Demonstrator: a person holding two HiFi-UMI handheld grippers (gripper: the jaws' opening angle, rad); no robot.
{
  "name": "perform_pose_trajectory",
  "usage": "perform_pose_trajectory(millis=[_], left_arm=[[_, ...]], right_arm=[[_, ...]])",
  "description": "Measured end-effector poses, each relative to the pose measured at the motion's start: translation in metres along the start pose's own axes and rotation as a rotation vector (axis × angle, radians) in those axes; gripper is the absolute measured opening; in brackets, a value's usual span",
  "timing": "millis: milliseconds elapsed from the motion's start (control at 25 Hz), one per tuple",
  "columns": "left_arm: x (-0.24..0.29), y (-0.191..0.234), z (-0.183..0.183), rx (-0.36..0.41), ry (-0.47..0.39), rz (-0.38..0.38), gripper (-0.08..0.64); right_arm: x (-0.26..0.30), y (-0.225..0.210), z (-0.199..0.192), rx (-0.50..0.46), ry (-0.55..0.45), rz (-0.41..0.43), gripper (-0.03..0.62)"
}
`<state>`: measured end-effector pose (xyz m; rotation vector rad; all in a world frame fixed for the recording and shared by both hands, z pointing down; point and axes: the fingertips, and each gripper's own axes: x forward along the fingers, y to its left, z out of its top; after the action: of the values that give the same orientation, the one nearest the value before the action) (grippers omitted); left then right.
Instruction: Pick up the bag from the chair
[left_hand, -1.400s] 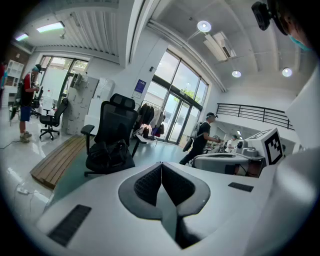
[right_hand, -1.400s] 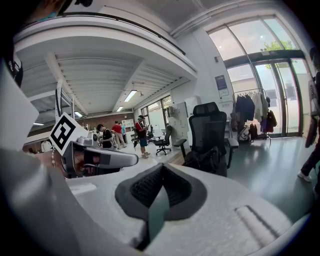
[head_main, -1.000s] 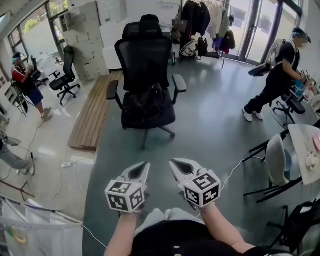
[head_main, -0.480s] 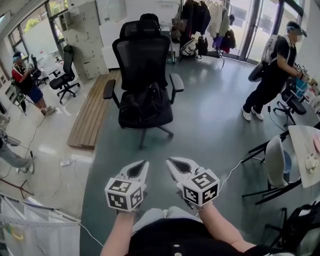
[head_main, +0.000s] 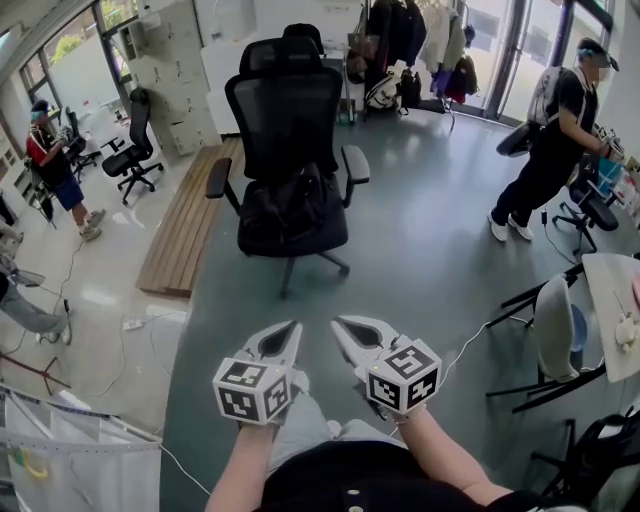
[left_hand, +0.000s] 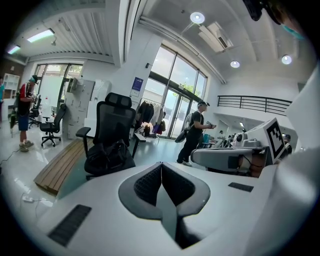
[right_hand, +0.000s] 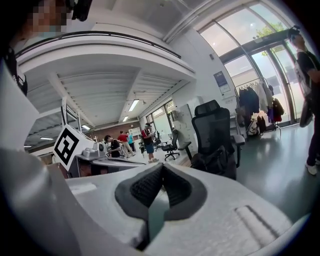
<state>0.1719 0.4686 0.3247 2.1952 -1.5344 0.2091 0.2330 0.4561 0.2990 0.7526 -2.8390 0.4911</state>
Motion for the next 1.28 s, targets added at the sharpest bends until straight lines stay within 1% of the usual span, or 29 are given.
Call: perform_pose_trajectory(millis=[160,320,520,800,1000,1280], left_arm=[[0.015,0.015,0.001,-0.026,0.009,-0.003,0.017],[0.038,0.037,0.007,-0.036,0.026,-0.012,0.017],[0.068,0.081,0.034,-0.029,0.024,-0.015,0.017],[0.106,0.149,0.074,-0.045,0.03,-0.015,0.017],[0.13,0.191,0.094,-0.058,0.048,-0.035,0.017],[0.163,0.252,0.129,-0.036,0.062,-0.062,0.017]], right_arm=[[0.017,-0.01,-0.01,0.015,0.039,-0.003,-0.002],[0.039,-0.033,-0.003,0.029,0.035,-0.032,-0.002],[0.08,-0.061,0.012,0.039,0.033,-0.066,-0.002],[0.149,-0.089,0.034,0.054,0.055,-0.076,-0.002],[0.202,-0.105,0.05,0.057,0.071,-0.084,-0.002],[0.262,-0.133,0.074,0.059,0.071,-0.126,-0.002]])
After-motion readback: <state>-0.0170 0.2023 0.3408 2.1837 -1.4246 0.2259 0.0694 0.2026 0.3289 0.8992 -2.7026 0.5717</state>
